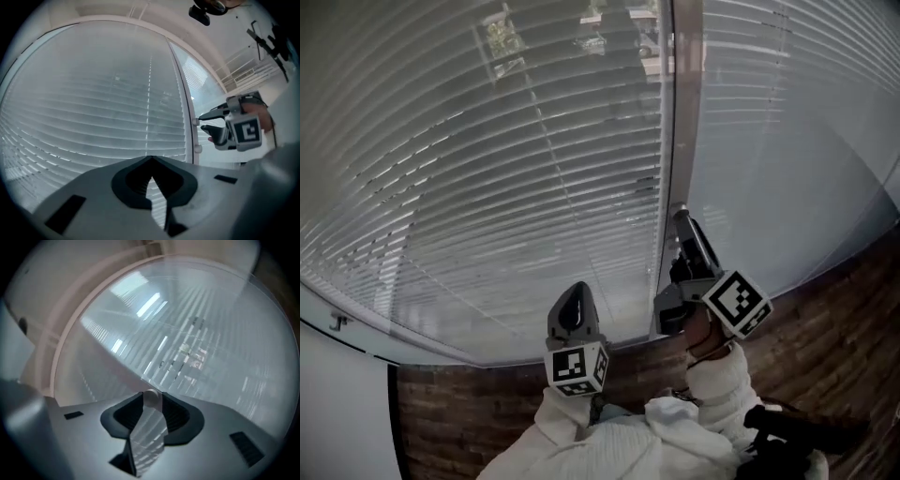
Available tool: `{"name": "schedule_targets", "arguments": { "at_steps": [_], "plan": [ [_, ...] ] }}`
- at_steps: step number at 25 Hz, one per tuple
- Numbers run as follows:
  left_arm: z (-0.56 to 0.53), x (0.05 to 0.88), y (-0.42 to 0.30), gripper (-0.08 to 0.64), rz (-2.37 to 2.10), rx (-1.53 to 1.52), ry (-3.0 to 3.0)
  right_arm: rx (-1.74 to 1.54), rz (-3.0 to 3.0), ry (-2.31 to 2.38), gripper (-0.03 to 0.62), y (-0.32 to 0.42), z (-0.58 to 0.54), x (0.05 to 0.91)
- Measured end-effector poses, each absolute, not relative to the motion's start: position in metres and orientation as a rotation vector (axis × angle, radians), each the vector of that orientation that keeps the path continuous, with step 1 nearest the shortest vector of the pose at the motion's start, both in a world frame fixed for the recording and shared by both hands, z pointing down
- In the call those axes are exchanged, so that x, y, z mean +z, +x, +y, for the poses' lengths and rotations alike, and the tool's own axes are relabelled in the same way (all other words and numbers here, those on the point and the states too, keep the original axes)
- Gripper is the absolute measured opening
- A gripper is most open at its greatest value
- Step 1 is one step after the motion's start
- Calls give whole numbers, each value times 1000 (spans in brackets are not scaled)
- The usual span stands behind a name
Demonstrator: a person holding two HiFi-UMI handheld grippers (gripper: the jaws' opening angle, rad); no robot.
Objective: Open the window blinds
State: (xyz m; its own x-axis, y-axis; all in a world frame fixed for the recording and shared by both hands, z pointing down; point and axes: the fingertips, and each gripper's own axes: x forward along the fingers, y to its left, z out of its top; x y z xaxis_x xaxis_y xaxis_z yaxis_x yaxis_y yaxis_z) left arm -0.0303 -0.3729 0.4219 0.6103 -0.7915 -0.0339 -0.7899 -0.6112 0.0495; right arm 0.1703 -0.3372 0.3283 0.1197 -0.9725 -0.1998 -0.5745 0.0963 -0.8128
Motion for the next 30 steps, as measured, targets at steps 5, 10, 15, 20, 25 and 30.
{"name": "schedule_targets", "arguments": {
  "at_steps": [5, 10, 15, 20, 25, 30],
  "plan": [
    [-381, 425, -21, -2, -1277, -80, 2812, -821, 1357, -1298, 120, 174, -338, 329],
    [-363, 431, 9, -2, -1214, -69, 2839, -853, 1295, -1209, 122, 197, -325, 324],
    [-365, 435, 5, -2, -1209, -69, 2829, -883, 1282, -1237, 132, 196, -338, 321],
    [-370, 435, -14, -2, -1217, -87, 2810, -929, 1244, -1249, 130, 180, -349, 325],
    [-366, 435, -17, -2, -1237, -115, 2805, -877, 1377, -1449, 129, 184, -350, 320],
    [-368, 434, -32, -2, -1259, -126, 2816, -686, 1627, -1751, 127, 177, -351, 314]
  ]
}}
